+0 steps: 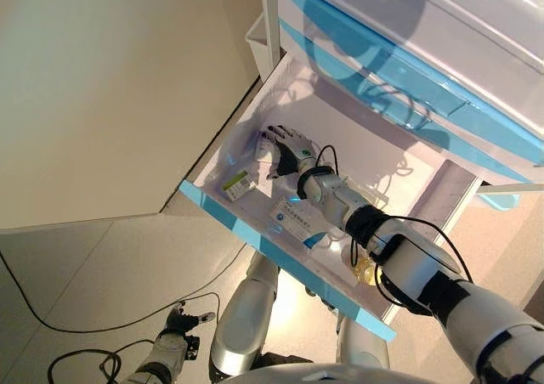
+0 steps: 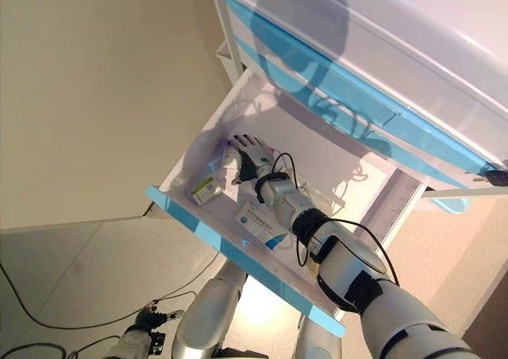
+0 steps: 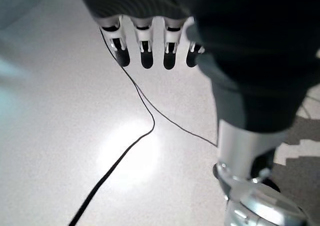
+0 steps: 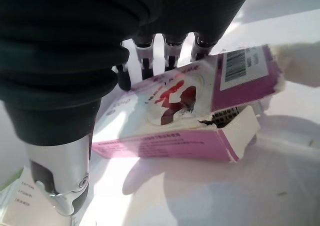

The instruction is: Open the drawer and pick up the medicine

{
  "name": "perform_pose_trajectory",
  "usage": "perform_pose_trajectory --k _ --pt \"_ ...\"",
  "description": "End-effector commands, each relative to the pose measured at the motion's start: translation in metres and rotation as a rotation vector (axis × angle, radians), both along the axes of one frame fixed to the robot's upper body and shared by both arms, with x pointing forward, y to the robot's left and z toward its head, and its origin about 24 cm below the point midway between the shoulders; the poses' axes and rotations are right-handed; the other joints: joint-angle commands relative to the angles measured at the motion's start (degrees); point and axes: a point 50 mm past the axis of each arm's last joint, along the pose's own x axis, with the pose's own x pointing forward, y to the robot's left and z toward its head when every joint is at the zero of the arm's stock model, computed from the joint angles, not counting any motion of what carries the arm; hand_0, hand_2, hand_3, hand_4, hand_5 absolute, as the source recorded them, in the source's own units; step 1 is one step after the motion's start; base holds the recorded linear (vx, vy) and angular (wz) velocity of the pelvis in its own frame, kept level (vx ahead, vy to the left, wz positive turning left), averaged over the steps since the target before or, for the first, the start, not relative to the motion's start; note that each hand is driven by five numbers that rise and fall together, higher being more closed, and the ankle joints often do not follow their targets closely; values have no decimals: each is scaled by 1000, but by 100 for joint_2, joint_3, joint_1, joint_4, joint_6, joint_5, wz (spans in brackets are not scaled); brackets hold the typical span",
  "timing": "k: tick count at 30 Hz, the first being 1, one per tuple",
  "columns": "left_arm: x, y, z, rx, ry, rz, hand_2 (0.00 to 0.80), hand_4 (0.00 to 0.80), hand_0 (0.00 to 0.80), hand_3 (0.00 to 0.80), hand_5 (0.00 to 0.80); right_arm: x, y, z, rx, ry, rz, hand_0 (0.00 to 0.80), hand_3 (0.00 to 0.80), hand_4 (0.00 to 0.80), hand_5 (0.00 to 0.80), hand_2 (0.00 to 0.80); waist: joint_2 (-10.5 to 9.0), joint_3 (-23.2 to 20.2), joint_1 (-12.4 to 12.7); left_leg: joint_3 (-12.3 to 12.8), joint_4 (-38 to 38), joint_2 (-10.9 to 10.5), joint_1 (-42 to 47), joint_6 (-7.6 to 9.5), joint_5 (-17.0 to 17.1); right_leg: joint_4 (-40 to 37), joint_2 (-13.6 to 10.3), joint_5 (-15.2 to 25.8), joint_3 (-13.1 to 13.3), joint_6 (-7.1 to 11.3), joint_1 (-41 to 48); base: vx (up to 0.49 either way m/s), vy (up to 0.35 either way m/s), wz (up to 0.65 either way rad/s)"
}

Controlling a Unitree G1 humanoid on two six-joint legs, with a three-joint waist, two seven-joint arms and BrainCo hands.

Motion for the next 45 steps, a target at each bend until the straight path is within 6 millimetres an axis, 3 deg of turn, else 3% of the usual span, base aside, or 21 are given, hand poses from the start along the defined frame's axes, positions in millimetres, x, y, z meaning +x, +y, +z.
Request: perform_pose_trajectory --k 1,9,10,11,12,18,19,20,21,26,28,32,45 --pt "-6 21 2 61 47 71 0 0 0 0 0 3 22 22 19 -35 53 0 0 0 0 0 -140 318 24 220 -36 -259 129 311 -257 -824 -196 1297 335 404 -12 0 0 0" --pt "-1 23 4 63 47 75 0 0 0 0 0 5 26 19 -101 -51 50 0 0 0 0 0 -187 348 34 228 -63 -257 131 309 -264 -843 -182 1293 354 392 -15 0 0 0" --pt "-1 23 4 61 44 79 0 0 0 0 0 5 26 19 -113 -53 50 56 56 56 56 56 -188 356 30 229 -57 -262 126 310 -270 -843 -183 1291 359 389 -17 0 0 0" --pt "-1 22 4 59 46 79 0 0 0 0 0 5 27 19 -116 -50 50 188 188 188 188 188 -195 361 24 240 -49 -257 126 316 -280 -843 -185 1292 367 387 -11 0 0 0" --pt "-1 22 4 59 46 79 0 0 0 0 0 5 27 19 -116 -50 50 201 201 201 201 201 -196 362 24 241 -49 -257 126 316 -280 -842 -185 1292 368 387 -12 0 0 0" --pt "0 22 4 58 44 81 0 0 0 0 0 5 28 19 -113 -52 52 201 201 201 201 201 -193 365 20 243 -33 -263 118 316 -285 -830 -185 1292 378 385 -22 0 0 0" --pt "0 22 4 57 42 81 0 0 0 0 0 5 28 19 -112 -51 51 147 147 147 147 147 -188 367 16 250 -24 -268 114 321 -292 -824 -189 1291 385 384 -28 0 0 0" --pt "0 22 4 57 42 81 0 0 0 0 0 5 28 19 -112 -51 51 147 147 147 147 147 -188 367 16 250 -24 -268 114 321 -292 -824 -189 1291 385 384 -28 0 0 0" --pt "-1 20 3 50 43 91 0 0 0 0 0 5 22 21 -88 -69 41 0 0 0 0 0 -196 387 -37 291 6 -265 105 330 -318 -837 -173 1314 452 388 -61 0 0 0" --pt "3 17 4 52 31 84 0 0 0 0 0 7 21 36 -47 -152 44 0 0 0 0 0 -178 413 -60 314 -48 -248 113 336 -302 -889 -165 1345 475 405 -74 3 8 -7" --pt "8 12 4 48 12 75 0 0 0 0 0 7 16 51 -11 -225 51 0 0 0 0 0 -155 443 -99 335 -61 -251 34 353 -144 -969 -165 1526 429 373 -125 -84 58 -4" --pt "9 7 3 40 2 78 0 0 0 0 0 8 6 63 36 -290 32 0 0 0 0 0 -160 438 -158 356 -78 -257 28 359 -140 -1006 -166 1559 433 395 -133 -21 26 -5" --pt "12 1 3 32 -25 62 0 0 0 0 0 10 -13 71 120 -358 -35 0 0 0 0 0 -104 492 -230 414 -110 -240 60 405 -152 -1012 -165 1629 531 427 -179 -1 10 -3"
